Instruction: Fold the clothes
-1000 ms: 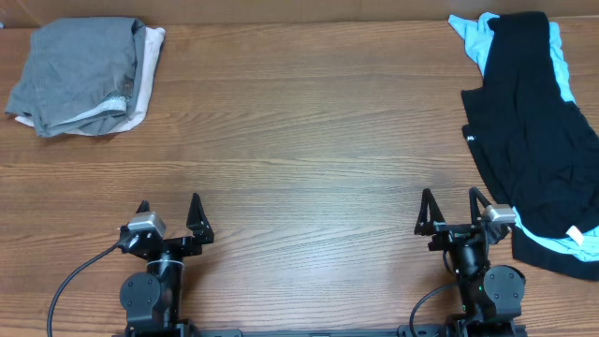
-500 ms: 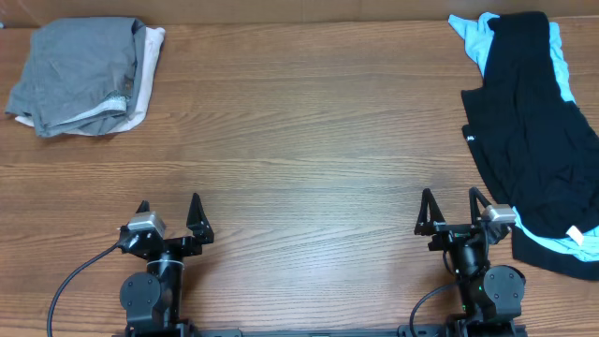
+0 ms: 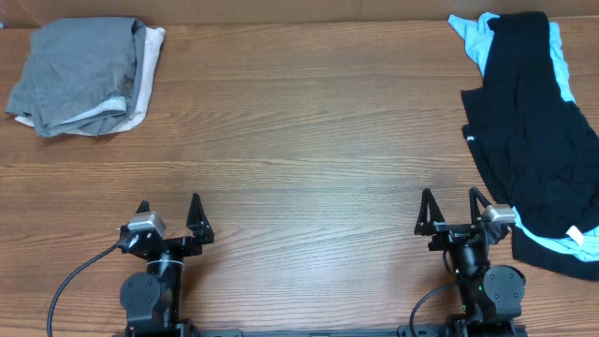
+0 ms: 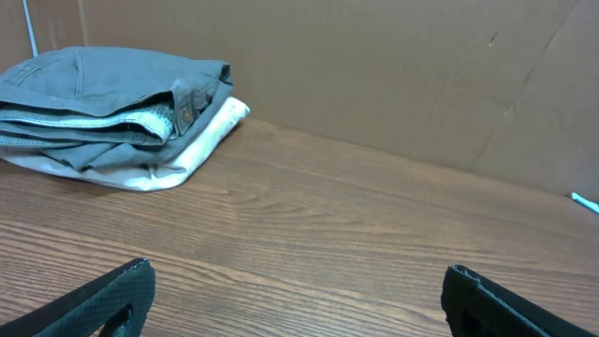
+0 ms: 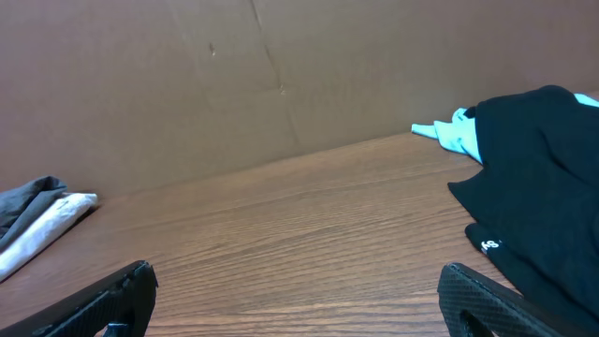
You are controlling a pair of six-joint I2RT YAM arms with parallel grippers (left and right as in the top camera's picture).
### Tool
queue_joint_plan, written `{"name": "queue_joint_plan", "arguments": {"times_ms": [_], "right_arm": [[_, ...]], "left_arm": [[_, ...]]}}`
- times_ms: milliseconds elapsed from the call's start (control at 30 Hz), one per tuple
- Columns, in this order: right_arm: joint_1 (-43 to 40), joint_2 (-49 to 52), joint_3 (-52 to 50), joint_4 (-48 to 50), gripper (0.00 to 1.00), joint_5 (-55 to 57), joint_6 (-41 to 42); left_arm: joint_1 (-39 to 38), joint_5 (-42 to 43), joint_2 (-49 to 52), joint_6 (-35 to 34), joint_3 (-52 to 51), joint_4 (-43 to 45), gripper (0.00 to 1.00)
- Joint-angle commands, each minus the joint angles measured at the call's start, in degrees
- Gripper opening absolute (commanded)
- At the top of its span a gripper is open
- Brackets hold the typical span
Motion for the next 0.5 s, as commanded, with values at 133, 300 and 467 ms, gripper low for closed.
{"name": "queue_joint_plan", "arguments": {"times_ms": [133, 300, 467], "right_arm": [[-0.2, -0.7, -0.6, 0.5, 1.0, 0.8, -0.2], [-0.2, -0.7, -0.6, 0.5, 1.0, 0.8, -0.2], [-0.2, -0.7, -0.6, 0.5, 1.0, 0.8, -0.2]], "left_arm": [[-0.4, -0.8, -0.7, 1.4, -0.5, 0.2, 1.0], [-0.4, -0.9, -0.7, 1.4, -0.5, 0.3, 1.0], [-0.3, -3.6, -0.7, 1.4, -0.5, 0.1, 1.0]]}}
